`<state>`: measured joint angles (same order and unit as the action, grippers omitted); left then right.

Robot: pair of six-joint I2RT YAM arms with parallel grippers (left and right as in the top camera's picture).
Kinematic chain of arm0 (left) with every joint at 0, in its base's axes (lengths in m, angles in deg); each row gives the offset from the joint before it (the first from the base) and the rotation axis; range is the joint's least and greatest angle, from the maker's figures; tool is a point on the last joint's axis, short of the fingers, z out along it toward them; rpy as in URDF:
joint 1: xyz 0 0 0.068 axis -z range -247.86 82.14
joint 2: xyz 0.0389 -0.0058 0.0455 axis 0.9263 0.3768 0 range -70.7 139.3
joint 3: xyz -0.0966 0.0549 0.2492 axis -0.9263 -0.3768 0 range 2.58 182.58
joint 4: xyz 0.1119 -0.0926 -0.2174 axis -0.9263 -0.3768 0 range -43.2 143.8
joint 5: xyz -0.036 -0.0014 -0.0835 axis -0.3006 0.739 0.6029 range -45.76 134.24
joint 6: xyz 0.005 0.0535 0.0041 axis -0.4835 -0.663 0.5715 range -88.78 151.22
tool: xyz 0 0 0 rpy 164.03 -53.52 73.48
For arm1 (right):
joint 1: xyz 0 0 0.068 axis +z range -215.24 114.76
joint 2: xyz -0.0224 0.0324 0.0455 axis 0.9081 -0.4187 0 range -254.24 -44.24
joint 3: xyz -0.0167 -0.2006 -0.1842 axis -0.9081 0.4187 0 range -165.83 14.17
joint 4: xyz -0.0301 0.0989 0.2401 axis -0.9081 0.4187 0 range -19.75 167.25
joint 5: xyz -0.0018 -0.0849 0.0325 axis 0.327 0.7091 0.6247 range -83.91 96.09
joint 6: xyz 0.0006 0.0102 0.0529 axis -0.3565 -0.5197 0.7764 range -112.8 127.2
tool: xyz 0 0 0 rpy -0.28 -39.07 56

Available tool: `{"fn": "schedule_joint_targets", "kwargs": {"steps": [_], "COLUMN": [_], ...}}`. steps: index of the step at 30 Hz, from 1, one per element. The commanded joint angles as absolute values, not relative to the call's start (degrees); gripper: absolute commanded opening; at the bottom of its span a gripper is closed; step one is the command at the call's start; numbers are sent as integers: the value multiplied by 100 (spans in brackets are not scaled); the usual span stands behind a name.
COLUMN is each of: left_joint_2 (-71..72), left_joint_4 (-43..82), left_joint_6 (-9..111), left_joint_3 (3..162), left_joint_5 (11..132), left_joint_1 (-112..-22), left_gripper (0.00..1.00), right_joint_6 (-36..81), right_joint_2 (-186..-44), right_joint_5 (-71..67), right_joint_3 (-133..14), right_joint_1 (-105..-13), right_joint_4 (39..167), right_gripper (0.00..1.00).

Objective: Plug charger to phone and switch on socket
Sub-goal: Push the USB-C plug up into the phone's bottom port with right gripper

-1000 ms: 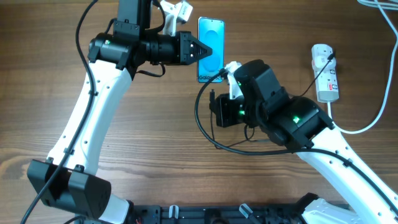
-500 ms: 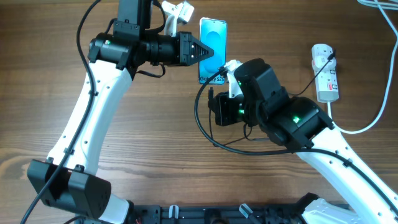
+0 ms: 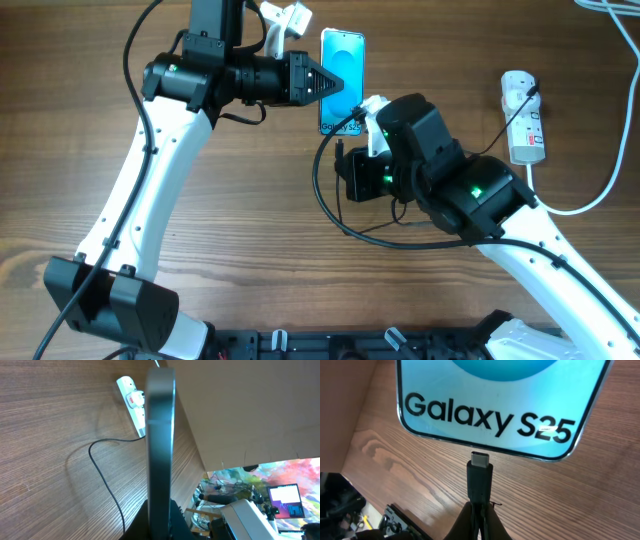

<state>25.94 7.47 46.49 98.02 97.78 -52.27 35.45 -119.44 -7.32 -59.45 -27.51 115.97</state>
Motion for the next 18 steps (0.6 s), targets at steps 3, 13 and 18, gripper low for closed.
{"fn": "schedule_joint_targets", "kwargs": {"steps": [3, 13, 18], "left_joint_2": [2498, 2498, 2498], "left_joint_4": [764, 697, 697], "left_joint_6": [4489, 4487, 4489], "left_joint_3": [9815, 9815, 9815], "left_joint_5": [10014, 10014, 10016], "left_joint_1": [-5227, -5227, -5227], "left_gripper": [4, 4, 4], "right_joint_6": [3565, 3543, 3548], "right_joint_2": [-11902, -11902, -11902], "right_joint_5": [-633, -546, -548], "right_joint_3": [-6002, -6002, -6002], "right_joint_1": [-2733, -2733, -2733], "right_joint_4": [11518, 11511, 11485], "right_gripper": [4, 4, 4]}}
